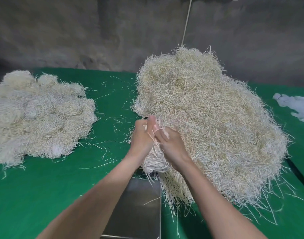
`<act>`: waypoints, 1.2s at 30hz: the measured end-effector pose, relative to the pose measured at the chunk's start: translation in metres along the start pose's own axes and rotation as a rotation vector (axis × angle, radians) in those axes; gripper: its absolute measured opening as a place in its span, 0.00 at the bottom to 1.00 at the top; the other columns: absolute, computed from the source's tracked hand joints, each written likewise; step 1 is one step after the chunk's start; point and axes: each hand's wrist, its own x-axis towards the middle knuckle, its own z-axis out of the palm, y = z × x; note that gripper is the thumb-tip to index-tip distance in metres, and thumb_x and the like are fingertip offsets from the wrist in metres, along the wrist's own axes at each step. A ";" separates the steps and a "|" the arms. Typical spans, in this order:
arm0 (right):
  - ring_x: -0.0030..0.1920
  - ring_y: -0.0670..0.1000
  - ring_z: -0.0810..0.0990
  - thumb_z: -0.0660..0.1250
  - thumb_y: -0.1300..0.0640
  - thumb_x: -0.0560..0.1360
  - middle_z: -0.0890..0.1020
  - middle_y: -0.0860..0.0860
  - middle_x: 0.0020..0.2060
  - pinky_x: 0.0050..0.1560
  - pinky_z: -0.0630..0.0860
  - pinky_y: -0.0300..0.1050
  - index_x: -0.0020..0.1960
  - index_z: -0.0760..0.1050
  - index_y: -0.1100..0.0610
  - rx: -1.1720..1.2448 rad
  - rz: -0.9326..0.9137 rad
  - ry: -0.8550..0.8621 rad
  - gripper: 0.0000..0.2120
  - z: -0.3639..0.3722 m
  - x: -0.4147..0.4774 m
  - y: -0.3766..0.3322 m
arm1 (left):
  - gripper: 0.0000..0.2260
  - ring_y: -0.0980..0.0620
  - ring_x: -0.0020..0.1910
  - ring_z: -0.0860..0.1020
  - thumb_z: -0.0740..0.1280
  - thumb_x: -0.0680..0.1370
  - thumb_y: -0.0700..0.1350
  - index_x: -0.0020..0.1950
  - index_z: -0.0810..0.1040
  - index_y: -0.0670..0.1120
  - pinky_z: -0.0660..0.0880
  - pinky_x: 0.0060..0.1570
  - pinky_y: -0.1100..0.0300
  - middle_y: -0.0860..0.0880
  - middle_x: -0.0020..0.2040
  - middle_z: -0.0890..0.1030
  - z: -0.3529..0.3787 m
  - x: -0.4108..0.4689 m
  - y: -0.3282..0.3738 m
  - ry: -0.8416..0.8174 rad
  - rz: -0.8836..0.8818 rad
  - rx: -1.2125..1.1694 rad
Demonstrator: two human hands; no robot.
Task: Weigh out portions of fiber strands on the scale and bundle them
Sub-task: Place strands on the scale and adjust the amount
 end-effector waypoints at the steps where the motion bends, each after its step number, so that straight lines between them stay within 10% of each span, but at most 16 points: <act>1: 0.45 0.45 0.78 0.58 0.43 0.77 0.77 0.51 0.57 0.46 0.76 0.43 0.62 0.73 0.54 0.069 0.023 0.098 0.20 0.002 0.002 0.001 | 0.39 0.47 0.59 0.73 0.45 0.71 0.71 0.65 0.68 0.41 0.68 0.50 0.61 0.50 0.55 0.75 0.000 0.000 -0.001 0.015 -0.027 -0.063; 4: 0.61 0.55 0.76 0.59 0.47 0.79 0.77 0.56 0.61 0.57 0.75 0.57 0.68 0.67 0.60 0.430 0.197 0.290 0.23 -0.011 0.016 -0.006 | 0.37 0.49 0.66 0.71 0.52 0.70 0.71 0.70 0.68 0.48 0.66 0.63 0.52 0.49 0.68 0.72 0.000 -0.011 -0.010 -0.158 -0.258 -0.283; 7: 0.39 0.37 0.72 0.57 0.50 0.80 0.72 0.46 0.37 0.37 0.72 0.46 0.54 0.69 0.56 0.147 -0.045 0.419 0.10 -0.014 0.007 -0.004 | 0.29 0.43 0.61 0.76 0.62 0.73 0.62 0.65 0.74 0.44 0.71 0.63 0.44 0.43 0.63 0.77 0.003 -0.009 -0.007 -0.127 -0.448 -0.525; 8: 0.32 0.46 0.67 0.57 0.51 0.80 0.71 0.45 0.35 0.35 0.71 0.47 0.47 0.69 0.53 0.002 -0.142 0.411 0.07 -0.006 -0.003 0.001 | 0.25 0.42 0.61 0.76 0.62 0.75 0.59 0.64 0.74 0.43 0.71 0.63 0.45 0.42 0.63 0.77 0.002 -0.003 -0.004 -0.040 -0.461 -0.578; 13: 0.26 0.43 0.68 0.53 0.52 0.80 0.69 0.45 0.30 0.25 0.65 0.38 0.39 0.67 0.48 -0.355 -0.244 0.275 0.11 0.016 -0.017 0.010 | 0.14 0.55 0.23 0.72 0.59 0.81 0.46 0.37 0.74 0.44 0.69 0.24 0.65 0.49 0.29 0.74 0.011 -0.001 0.000 0.115 -0.422 -0.440; 16: 0.24 0.42 0.71 0.55 0.66 0.80 0.70 0.46 0.30 0.24 0.68 0.35 0.40 0.71 0.59 -0.083 -0.025 0.429 0.13 -0.003 0.001 0.003 | 0.09 0.55 0.30 0.73 0.60 0.81 0.47 0.44 0.74 0.46 0.70 0.33 0.61 0.51 0.34 0.74 0.021 -0.016 0.001 -0.029 -0.351 -0.429; 20: 0.26 0.41 0.69 0.58 0.63 0.78 0.71 0.43 0.28 0.25 0.66 0.36 0.40 0.72 0.56 -0.317 -0.183 0.392 0.09 0.028 -0.022 0.009 | 0.17 0.55 0.22 0.65 0.61 0.81 0.40 0.31 0.68 0.43 0.60 0.23 0.63 0.52 0.22 0.67 0.014 -0.003 0.003 0.105 -0.297 -0.466; 24: 0.30 0.41 0.66 0.55 0.76 0.73 0.71 0.48 0.33 0.29 0.66 0.31 0.34 0.67 0.56 -0.062 -0.012 0.304 0.18 -0.001 -0.004 0.017 | 0.08 0.56 0.19 0.68 0.62 0.80 0.41 0.42 0.77 0.44 0.62 0.19 0.67 0.51 0.23 0.69 0.015 -0.019 0.004 -0.077 -0.442 -0.552; 26: 0.39 0.44 0.72 0.59 0.64 0.78 0.75 0.53 0.45 0.41 0.71 0.35 0.50 0.71 0.60 0.113 0.154 0.122 0.04 -0.006 -0.009 0.023 | 0.08 0.58 0.21 0.65 0.61 0.81 0.43 0.41 0.74 0.47 0.62 0.20 0.66 0.54 0.26 0.67 0.008 -0.015 0.005 -0.048 -0.431 -0.492; 31: 0.42 0.54 0.75 0.74 0.59 0.59 0.76 0.56 0.49 0.54 0.69 0.60 0.72 0.60 0.48 0.920 0.202 -0.203 0.44 -0.024 -0.037 0.039 | 0.11 0.61 0.22 0.61 0.62 0.79 0.41 0.36 0.68 0.47 0.62 0.28 0.67 0.56 0.25 0.64 -0.009 -0.005 -0.007 0.007 -0.292 -0.372; 33: 0.63 0.56 0.71 0.77 0.49 0.59 0.66 0.48 0.69 0.66 0.63 0.61 0.72 0.51 0.32 0.634 0.067 -0.206 0.51 -0.022 -0.037 0.030 | 0.07 0.62 0.17 0.61 0.64 0.77 0.39 0.40 0.75 0.39 0.62 0.22 0.67 0.55 0.24 0.70 -0.008 -0.008 -0.012 -0.080 -0.168 -0.200; 36: 0.68 0.36 0.56 0.71 0.37 0.63 0.54 0.25 0.66 0.66 0.58 0.45 0.67 0.49 0.23 0.118 -0.060 -0.008 0.41 -0.003 -0.029 0.012 | 0.15 0.61 0.20 0.66 0.68 0.75 0.41 0.29 0.73 0.44 0.67 0.25 0.68 0.53 0.26 0.72 0.002 -0.010 -0.016 -0.205 0.038 0.106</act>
